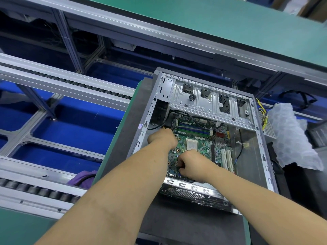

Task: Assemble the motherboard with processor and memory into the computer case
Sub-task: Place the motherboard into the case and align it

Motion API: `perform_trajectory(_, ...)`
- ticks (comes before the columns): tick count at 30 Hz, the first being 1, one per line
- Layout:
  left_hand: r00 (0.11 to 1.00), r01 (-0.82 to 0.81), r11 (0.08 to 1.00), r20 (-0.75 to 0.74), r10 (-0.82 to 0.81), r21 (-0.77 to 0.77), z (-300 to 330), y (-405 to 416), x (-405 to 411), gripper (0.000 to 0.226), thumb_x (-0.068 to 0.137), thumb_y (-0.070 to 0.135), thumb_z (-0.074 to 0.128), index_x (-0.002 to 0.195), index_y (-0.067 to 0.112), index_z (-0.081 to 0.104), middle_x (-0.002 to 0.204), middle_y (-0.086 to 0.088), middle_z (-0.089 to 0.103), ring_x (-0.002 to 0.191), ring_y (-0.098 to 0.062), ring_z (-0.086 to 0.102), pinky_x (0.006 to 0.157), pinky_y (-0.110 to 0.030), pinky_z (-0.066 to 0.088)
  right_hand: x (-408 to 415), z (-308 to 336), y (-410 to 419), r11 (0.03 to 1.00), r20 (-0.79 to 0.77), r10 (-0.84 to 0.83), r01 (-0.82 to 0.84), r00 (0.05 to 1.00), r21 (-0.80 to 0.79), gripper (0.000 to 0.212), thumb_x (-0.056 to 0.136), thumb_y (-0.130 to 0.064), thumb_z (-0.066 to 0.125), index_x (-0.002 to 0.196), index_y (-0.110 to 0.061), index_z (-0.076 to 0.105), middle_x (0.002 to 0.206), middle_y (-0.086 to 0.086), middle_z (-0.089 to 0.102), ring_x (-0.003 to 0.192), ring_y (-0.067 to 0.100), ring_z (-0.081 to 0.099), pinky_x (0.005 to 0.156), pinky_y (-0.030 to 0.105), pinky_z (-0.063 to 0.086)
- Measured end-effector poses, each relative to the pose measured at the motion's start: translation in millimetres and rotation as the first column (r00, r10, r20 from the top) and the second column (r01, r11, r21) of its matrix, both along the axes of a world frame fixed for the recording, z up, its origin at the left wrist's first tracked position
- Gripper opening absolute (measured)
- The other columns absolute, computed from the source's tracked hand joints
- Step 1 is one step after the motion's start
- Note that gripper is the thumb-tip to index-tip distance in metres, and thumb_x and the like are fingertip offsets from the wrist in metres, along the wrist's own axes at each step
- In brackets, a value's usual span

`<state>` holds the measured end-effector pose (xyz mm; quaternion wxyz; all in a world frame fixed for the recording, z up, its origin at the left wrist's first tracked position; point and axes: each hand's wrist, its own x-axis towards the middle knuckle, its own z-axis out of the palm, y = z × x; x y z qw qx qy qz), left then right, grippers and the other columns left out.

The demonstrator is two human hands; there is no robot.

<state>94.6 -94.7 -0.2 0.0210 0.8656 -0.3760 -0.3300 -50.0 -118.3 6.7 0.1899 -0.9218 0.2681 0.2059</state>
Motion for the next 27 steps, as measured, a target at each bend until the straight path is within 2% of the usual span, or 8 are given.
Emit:
perform_trajectory(5,0.995,0.066,0.996,0.067,-0.069,0.056,0.3,-0.8,-2.5,0.028,0.093,0.019,0.049,0.118,0.010,0.060,0.104,-0.007,0.057,0.099,-0.028,0.062,0.089,-0.042,0.053,-1.2,-0.6,-0.4,1.000,0.009,-0.002,0.002,1.000,0.007,0.009,0.086,-0.009,0.062,0.086,-0.001,0.067,0.085,0.015,0.068,0.080,0.030,0.063,0.071,0.040,0.056)
perform_trajectory(12,0.986,0.115,0.988,0.105,-0.126,0.105,1.6,-1.7,-2.5,0.024,0.093,0.014,0.050,0.113,0.012,0.061,0.097,-0.005,0.056,0.088,-0.026,0.058,0.083,-0.037,0.052,-2.6,0.5,-0.2,1.000,0.021,-0.025,0.025,0.999,0.001,0.010,0.088,-0.010,0.062,0.089,-0.003,0.068,0.086,0.012,0.069,0.077,0.026,0.060,0.063,0.032,0.049)
perform_trajectory(16,0.980,0.143,0.983,0.124,-0.157,0.118,0.8,-2.2,-2.4,0.023,0.092,0.014,0.051,0.113,0.012,0.061,0.098,-0.006,0.058,0.093,-0.026,0.062,0.089,-0.040,0.053,-0.4,2.4,1.5,1.000,0.002,-0.017,0.017,1.000,-0.006,0.012,0.088,-0.008,0.060,0.088,0.001,0.067,0.086,0.018,0.069,0.080,0.033,0.064,0.067,0.039,0.054)
perform_trajectory(19,0.976,0.151,0.982,0.141,-0.166,0.111,0.3,-2.6,-2.5,0.022,0.092,0.013,0.052,0.111,0.012,0.062,0.094,-0.005,0.056,0.091,-0.025,0.061,0.089,-0.041,0.054,0.9,3.4,2.2,1.000,-0.014,0.008,-0.008,1.000,-0.020,0.010,0.088,-0.008,0.060,0.086,-0.001,0.066,0.084,0.015,0.068,0.079,0.032,0.064,0.068,0.038,0.056)
perform_trajectory(22,0.974,0.157,0.981,0.149,-0.173,0.114,-0.4,-3.1,-2.4,0.023,0.092,0.013,0.052,0.112,0.013,0.063,0.099,-0.005,0.059,0.094,-0.025,0.062,0.089,-0.042,0.054,2.9,5.3,3.4,0.999,-0.044,0.031,-0.032,0.999,-0.034,0.011,0.089,-0.007,0.060,0.089,0.001,0.067,0.086,0.017,0.068,0.081,0.033,0.065,0.070,0.040,0.057)
perform_trajectory(27,0.972,0.160,0.980,0.155,-0.177,0.118,-0.8,-4.4,-2.1,0.022,0.092,0.014,0.051,0.111,0.014,0.063,0.096,-0.005,0.058,0.085,-0.025,0.057,0.085,-0.040,0.055,4.1,7.1,4.1,0.998,-0.057,0.050,-0.052,0.997,-0.041,0.012,0.089,-0.006,0.059,0.091,0.003,0.067,0.088,0.019,0.069,0.083,0.034,0.066,0.072,0.041,0.057)
